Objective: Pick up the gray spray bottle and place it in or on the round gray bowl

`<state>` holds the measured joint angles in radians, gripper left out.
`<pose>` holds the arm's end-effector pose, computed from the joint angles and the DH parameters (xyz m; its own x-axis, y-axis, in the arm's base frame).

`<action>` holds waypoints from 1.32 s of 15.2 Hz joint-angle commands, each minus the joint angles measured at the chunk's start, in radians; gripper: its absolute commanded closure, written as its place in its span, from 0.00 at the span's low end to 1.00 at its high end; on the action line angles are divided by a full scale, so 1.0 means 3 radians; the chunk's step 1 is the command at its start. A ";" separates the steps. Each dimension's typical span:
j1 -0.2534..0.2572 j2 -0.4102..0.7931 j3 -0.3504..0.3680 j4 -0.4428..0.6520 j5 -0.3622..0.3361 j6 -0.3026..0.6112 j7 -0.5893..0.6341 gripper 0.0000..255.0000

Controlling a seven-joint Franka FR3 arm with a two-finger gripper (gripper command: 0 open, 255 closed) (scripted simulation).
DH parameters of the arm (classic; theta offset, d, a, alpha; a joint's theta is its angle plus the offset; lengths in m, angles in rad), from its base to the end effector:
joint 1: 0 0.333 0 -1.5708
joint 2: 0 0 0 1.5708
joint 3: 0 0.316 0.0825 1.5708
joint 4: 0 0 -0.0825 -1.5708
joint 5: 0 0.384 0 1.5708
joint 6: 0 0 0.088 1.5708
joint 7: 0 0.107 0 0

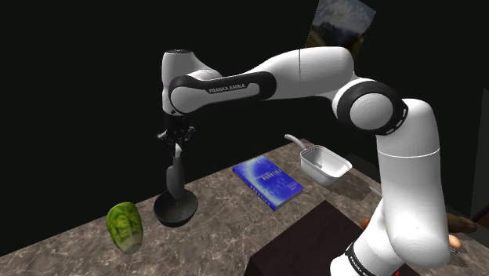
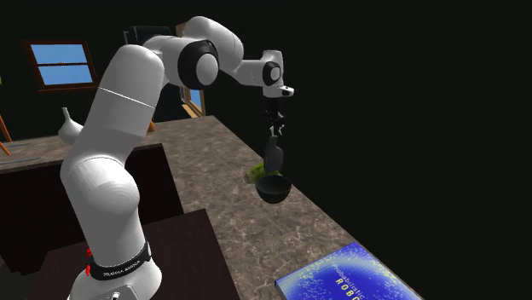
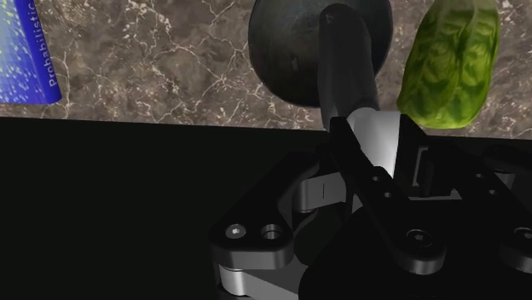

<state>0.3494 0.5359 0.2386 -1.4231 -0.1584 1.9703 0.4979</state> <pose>0.6107 0.3581 0.3955 0.9926 0.1158 0.0360 0.1155 -0.9933 0.0106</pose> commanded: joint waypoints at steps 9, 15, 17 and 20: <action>0.0002 0.0144 -0.0026 -0.0229 -0.0046 0.0370 0.0038 1.00; 0.0005 0.0182 -0.0033 -0.0265 -0.0057 0.0444 0.0046 1.00; 0.0005 0.0182 -0.0033 -0.0265 -0.0057 0.0444 0.0046 1.00; 0.0005 0.0182 -0.0033 -0.0265 -0.0057 0.0443 0.0046 0.00</action>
<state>0.3508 0.5905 0.2288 -1.5025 -0.1756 2.1034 0.5117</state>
